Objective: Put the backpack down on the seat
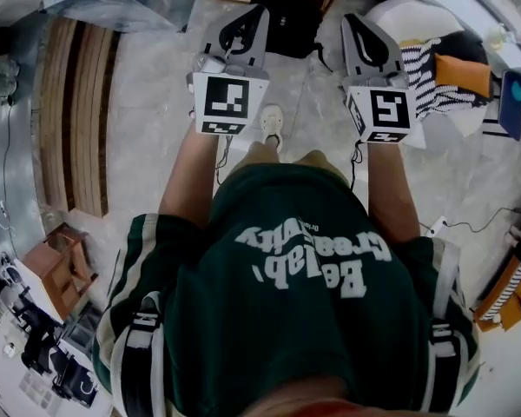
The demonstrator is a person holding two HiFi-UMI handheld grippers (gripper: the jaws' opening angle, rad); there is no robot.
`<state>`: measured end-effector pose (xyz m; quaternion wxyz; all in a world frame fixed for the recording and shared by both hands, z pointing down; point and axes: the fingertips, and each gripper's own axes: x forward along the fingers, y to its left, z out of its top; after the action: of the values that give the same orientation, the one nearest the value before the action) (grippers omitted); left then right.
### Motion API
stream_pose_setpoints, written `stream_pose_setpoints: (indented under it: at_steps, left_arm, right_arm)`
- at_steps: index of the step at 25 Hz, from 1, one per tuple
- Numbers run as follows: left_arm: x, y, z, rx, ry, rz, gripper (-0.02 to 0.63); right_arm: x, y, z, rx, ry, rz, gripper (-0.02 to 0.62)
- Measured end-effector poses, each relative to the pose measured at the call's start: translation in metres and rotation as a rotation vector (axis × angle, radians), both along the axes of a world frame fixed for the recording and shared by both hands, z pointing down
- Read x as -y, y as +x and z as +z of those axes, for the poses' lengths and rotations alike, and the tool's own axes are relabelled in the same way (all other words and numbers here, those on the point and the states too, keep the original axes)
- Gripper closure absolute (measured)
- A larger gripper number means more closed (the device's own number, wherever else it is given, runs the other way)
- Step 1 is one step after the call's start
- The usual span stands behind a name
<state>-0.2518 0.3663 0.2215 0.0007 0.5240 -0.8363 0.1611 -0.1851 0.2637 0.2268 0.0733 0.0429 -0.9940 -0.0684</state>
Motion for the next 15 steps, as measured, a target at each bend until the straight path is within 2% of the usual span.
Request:
stream_pose_setpoints:
  at_steps: [6, 15]
  left_arm:
    - [0.011, -0.067, 0.009, -0.012, -0.009, 0.022, 0.588]
    - [0.056, -0.109, 0.037, -0.043, 0.012, 0.036, 0.588]
  right_arm:
    - [0.016, -0.059, 0.004, -0.004, 0.001, 0.029, 0.558]
    - [0.065, -0.102, 0.036, -0.038, -0.044, 0.027, 0.558]
